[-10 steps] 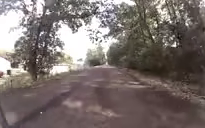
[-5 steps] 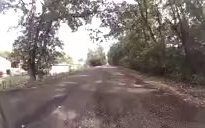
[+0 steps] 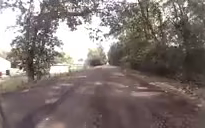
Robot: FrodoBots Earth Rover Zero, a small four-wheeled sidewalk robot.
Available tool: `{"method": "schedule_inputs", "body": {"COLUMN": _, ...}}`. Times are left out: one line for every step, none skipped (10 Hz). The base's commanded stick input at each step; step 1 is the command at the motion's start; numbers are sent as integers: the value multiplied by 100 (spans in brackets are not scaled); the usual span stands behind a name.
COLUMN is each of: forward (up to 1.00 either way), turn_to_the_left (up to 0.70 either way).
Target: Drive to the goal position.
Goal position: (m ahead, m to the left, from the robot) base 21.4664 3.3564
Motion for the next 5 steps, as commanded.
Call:
{"method": "schedule_inputs", "body": {"forward": 70, "turn_to_the_left": 0}}
{"method": "schedule_inputs", "body": {"forward": 70, "turn_to_the_left": 0}}
{"method": "schedule_inputs", "body": {"forward": 70, "turn_to_the_left": 0}}
{"method": "schedule_inputs", "body": {"forward": 70, "turn_to_the_left": 0}}
{"method": "schedule_inputs", "body": {"forward": 70, "turn_to_the_left": 0}}
